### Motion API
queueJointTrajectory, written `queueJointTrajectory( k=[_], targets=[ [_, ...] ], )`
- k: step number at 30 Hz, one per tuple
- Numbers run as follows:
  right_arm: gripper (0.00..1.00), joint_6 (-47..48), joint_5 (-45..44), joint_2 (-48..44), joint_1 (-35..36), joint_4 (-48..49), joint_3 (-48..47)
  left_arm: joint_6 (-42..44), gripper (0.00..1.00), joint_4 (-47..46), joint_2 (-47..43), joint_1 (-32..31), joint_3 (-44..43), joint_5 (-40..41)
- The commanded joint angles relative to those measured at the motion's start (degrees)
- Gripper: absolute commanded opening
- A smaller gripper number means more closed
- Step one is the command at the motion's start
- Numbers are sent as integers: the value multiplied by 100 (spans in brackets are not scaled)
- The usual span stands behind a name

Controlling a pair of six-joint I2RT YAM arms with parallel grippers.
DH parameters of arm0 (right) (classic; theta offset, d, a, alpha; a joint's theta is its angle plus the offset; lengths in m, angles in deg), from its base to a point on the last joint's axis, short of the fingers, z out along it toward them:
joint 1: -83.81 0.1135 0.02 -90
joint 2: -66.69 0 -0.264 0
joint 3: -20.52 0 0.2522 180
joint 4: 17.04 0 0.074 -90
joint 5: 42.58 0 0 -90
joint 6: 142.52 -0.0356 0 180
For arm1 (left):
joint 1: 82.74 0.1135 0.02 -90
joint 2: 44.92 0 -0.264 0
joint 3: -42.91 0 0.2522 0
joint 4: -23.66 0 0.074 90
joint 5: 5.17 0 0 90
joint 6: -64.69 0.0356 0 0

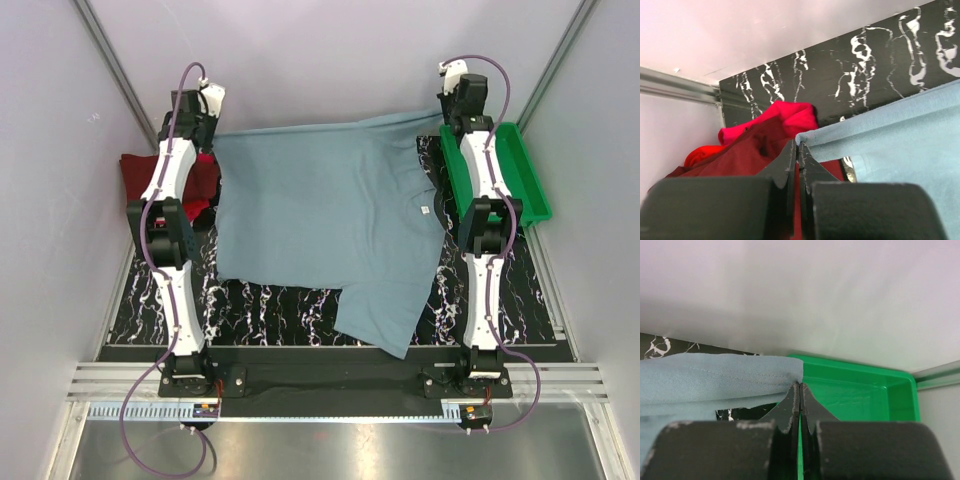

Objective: Fold and stack the t-shirts
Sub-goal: Fold the tshirt

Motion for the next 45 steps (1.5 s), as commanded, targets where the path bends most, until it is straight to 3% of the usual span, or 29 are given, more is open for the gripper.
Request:
queueJointTrajectory(
  k=[1,17,20,28,36,45],
  targets=[
    [0,238,-319,-47,-55,581,-25,75,0,-411,151,264,-95,623],
    [0,431,-415,-1619,77,537,2302,321,0,28,-481,168,958,227],
    [0,379,-407,-1821,77,388,2392,357,0,-33,-683,168,1196,183],
    [0,440,-292,-2664,69,265,3094,453,1,-77,-842,176,1100,122],
    [0,510,-292,-3508,77,308,4535,339,1,37,-1035,168,1126,-168],
    [0,475,-248,-3870,69,265,5512,418,1,379,-1334,168,1768,-388]
  ],
)
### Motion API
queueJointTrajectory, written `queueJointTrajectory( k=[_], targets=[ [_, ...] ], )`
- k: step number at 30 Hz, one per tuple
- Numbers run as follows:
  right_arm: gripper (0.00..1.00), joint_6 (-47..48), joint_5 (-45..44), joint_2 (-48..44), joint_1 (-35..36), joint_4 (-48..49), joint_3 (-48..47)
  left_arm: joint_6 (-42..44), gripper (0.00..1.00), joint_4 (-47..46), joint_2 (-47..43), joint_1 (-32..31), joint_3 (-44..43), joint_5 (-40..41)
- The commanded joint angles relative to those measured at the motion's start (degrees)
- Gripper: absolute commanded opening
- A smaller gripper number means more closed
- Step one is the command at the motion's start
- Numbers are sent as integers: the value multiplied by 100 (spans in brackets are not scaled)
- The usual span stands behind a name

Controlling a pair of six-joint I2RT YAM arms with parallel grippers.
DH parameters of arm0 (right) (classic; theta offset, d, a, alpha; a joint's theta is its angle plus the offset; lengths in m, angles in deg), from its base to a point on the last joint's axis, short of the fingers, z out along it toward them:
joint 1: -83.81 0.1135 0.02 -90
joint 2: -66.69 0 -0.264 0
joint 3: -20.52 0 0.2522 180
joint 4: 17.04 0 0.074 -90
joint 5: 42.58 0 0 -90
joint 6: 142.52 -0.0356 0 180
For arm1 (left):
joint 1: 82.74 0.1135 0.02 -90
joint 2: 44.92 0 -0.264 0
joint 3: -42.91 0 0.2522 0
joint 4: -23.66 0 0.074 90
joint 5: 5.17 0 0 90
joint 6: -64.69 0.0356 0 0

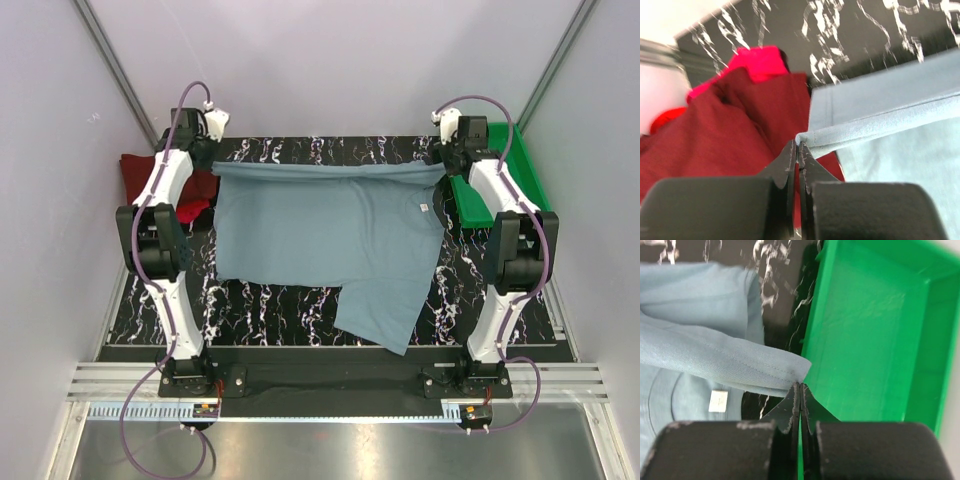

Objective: Fold and stack the t-shirts
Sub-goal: Fold the tshirt

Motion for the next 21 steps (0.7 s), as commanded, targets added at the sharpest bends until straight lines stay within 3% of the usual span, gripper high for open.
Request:
queueJointTrajectory(
  k=[1,10,21],
  targets=[
    [0,97,-172,-475,-76,61,214,84,1,231,-401,135,192,-80],
    [0,53,3,-467,-67,-106,785,-127,2,662,-419,135,860,-291],
    [0,-61,276,-247,-58,-422,891,-602,8,988,91,143,483,-572]
  ],
)
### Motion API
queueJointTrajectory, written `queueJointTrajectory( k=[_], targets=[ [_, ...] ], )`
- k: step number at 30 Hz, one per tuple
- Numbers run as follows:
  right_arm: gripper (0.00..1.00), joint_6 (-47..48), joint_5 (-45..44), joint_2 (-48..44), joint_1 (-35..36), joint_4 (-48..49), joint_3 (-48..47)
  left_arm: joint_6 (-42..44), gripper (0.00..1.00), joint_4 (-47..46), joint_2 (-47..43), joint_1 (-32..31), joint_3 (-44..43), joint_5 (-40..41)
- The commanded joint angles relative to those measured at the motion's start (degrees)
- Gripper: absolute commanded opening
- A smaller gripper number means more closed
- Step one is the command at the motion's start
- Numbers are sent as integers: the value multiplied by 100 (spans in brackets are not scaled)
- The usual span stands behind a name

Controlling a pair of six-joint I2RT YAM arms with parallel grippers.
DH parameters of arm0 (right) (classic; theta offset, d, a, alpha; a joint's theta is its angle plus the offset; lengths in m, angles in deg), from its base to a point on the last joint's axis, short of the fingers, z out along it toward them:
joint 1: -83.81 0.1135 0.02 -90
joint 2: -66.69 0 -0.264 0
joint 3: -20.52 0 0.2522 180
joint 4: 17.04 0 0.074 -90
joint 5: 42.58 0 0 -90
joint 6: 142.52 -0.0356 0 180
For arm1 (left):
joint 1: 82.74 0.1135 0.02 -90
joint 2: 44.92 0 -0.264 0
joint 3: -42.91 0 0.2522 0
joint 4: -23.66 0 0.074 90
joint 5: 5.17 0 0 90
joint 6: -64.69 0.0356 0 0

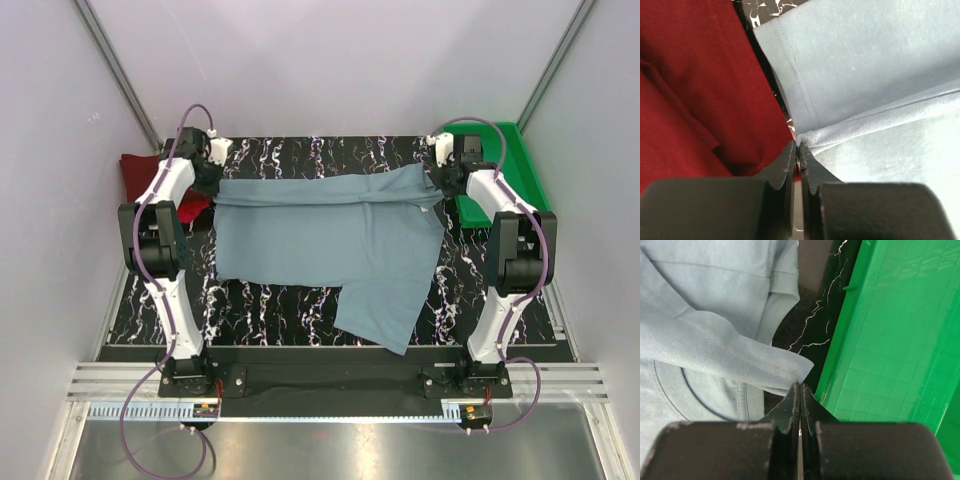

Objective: Fold and stack the t-shirts
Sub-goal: Fold the tshirt

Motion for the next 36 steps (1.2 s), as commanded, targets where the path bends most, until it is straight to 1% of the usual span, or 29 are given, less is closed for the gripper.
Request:
queueJointTrajectory(
  k=[1,2,3,5,7,8,9,10,12,13,15,16,18,20,21,22,23,25,26,28,31,32,35,36],
  targets=[
    [0,-63,60,-127,-58,-119,-29,-246,8,124,106,67,-322,-174],
    [0,-72,199,-135,116,-154,-20,-281,9,151,133,67,-331,-192],
    [0,-90,235,-162,126,-189,-12,-290,11,177,124,67,-322,-201],
    [0,-125,262,-206,170,-207,41,-299,12,221,81,67,-278,-227],
    [1,-186,288,-267,205,-259,85,-325,20,265,45,67,-217,-227],
    [4,-239,297,-293,214,-286,137,-334,24,283,-7,67,-217,-245],
    [8,-274,297,-372,240,-373,164,-342,25,326,-34,67,-234,-271],
    [20,-318,315,-442,258,-426,182,-377,26,379,-60,67,-269,-280],
    [29,-406,420,-775,354,-610,278,-501,27,345,-297,67,-261,-289],
    [34,-441,429,-908,390,-646,322,-553,31,231,-394,67,-243,-306],
    [35,-476,525,-1276,434,-751,375,-667,32,125,-657,58,-260,-368],
    [36,-476,569,-1374,443,-760,375,-659,36,64,-710,50,-347,-394],
    [36,-406,692,-1506,443,-717,340,-563,38,37,-737,-3,-497,-500],
    [36,-502,824,-1384,443,-777,60,-379,39,151,-554,-91,-857,-753],
    [36,-590,920,-1114,443,-1013,-106,-378,39,221,-440,-126,-1023,-851],
    [36,-678,1087,-963,443,-1181,-291,-447,40,422,-299,-170,-1425,-982],
    [39,-792,1532,-796,443,-1504,-623,-753,40,554,50,-188,-1664,-1340],
    [41,-854,1817,-400,504,-1726,-976,-1298,40,819,439,-179,-2278,-1746],
    [41,-915,1870,-303,574,-1779,-1048,-1649,40,776,632,-188,-2282,-2174],
    [42,-960,1905,4,610,-1771,-1276,-1880,39,400,660,-258,-1959,-2301],
    [44,-995,1941,382,627,-1762,-1618,-2301,38,196,923,-311,-1826,-2740],
    [44,-1039,2037,453,627,-1754,-1698,-2459,38,134,959,-311,-1764,-2759],
    [45,-1126,2379,777,636,-1841,-2084,-2435,37,186,1064,-381,-1597,-2863],
    [45,-1127,2380,779,636,-1841,-2086,-2434,37,169,1064,-381,-1544,-2864]
  ],
)
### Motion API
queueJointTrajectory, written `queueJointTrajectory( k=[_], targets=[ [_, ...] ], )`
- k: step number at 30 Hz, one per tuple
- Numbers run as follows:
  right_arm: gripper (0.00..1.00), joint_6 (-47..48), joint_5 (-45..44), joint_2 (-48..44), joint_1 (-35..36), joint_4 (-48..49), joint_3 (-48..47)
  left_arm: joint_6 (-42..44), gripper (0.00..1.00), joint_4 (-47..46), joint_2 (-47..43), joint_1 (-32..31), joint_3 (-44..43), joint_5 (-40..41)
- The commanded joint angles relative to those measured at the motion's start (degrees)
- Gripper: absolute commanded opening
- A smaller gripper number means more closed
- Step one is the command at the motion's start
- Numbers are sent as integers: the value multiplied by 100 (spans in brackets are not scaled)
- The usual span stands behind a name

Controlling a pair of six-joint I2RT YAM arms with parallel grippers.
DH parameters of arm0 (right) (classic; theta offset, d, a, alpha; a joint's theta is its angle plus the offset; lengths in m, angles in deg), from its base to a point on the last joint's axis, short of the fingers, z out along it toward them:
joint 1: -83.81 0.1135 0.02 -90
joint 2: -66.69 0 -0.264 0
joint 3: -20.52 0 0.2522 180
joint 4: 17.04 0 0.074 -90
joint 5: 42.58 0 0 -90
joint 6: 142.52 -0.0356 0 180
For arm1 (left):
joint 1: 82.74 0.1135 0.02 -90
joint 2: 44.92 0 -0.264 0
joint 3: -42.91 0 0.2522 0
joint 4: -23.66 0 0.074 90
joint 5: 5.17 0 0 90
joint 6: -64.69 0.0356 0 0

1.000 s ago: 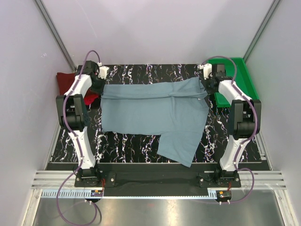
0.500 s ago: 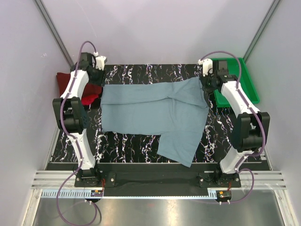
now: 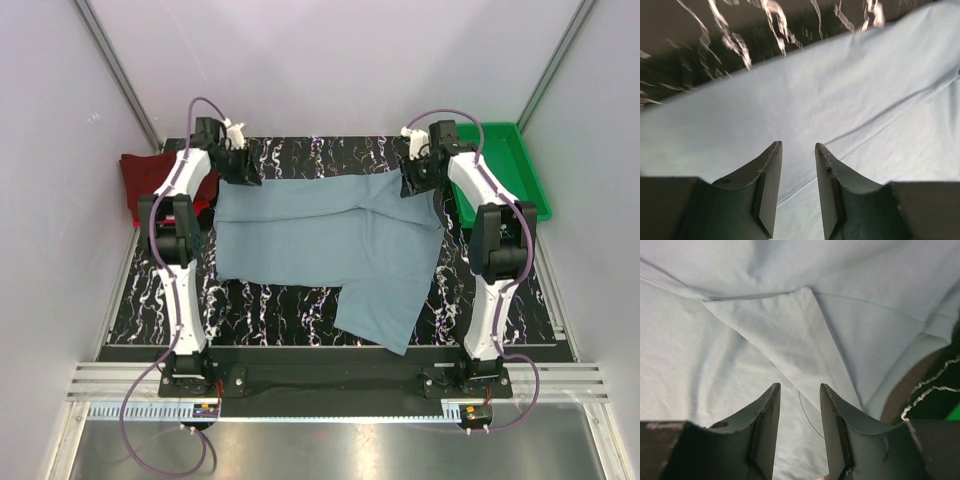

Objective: Fold and stack the t-shirts
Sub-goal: Fold the tshirt

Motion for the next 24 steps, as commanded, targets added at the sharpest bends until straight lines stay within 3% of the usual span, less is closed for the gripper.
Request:
queueJointTrajectory(
  k=[1,12,24],
  targets=[
    [45,-196,522,68,35,-80,-619,-308,37,-96,4,-27,157,-538],
    [47,-468,830,1166,35,43,-1761,-88,37,133,110,-334,509,-319],
    [49,-530,672,1773,62,78,-2052,-150,38,71,189,-405,412,-249]
  ],
)
